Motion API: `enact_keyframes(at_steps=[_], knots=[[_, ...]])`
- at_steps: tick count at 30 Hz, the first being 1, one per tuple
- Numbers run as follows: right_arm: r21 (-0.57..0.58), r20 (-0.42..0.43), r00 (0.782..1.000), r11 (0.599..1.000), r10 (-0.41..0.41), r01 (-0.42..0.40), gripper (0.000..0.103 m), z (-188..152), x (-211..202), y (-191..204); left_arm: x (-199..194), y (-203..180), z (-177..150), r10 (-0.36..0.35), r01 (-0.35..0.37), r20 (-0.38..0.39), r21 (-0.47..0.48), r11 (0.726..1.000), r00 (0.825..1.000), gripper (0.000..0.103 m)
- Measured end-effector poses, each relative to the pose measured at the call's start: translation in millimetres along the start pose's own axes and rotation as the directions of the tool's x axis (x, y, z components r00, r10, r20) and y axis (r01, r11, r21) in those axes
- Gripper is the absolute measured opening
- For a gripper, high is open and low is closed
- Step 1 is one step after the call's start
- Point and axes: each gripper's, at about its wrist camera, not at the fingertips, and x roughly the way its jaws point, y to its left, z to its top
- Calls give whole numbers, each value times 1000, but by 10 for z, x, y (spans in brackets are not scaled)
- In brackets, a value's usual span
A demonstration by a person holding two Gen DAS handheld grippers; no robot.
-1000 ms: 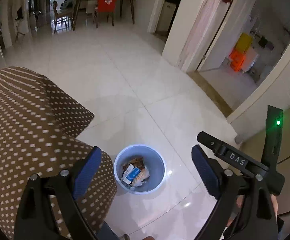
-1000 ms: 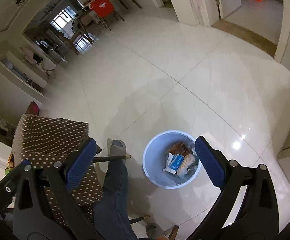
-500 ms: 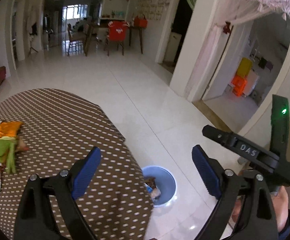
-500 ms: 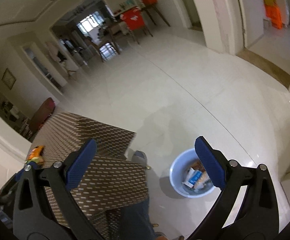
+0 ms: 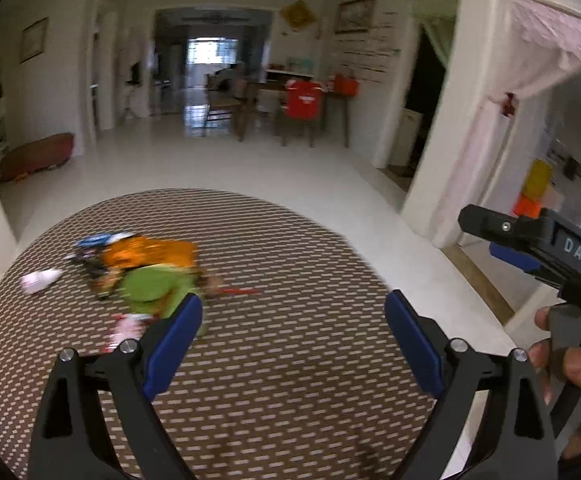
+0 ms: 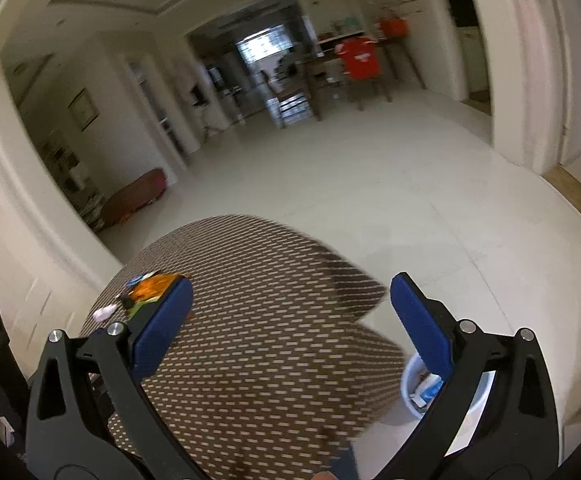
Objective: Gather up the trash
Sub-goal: 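Move both open tools back over the table, then grasp the red-and-white wrapper with the left tool while the right tool grasps the green plush toy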
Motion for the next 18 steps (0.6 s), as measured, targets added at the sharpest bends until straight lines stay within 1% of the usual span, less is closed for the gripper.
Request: enact_keyframes(at_steps=[1,5,8,11,15,18], knots=[[-11,-7,1000,1000,11,-11,97,-10,53,74,-34,142,-14,23,-23,3,-10,1000,1000,91],[-64,-43,998,997,41,-43,97,-70,290,415,-30,456,-79,86,-86,-7,-38,996,996,91],[-93,-61,997,994,52,-57,97,-126,420,624,-4,727,-166,116,-118,-31,-75,990,993,91],[-101,-81,995,992,66,-74,97,-141,578,775,75,934,-228,136,-141,-61,-81,987,989,91],[-119,-113,991,989,77,-90,97,-194,745,914,289,1098,-305,159,-165,-109,-44,985,981,90],[-141,-137,987,985,83,-103,97,-225,877,1056,423,1234,-350,146,-154,-136,-46,987,980,90]])
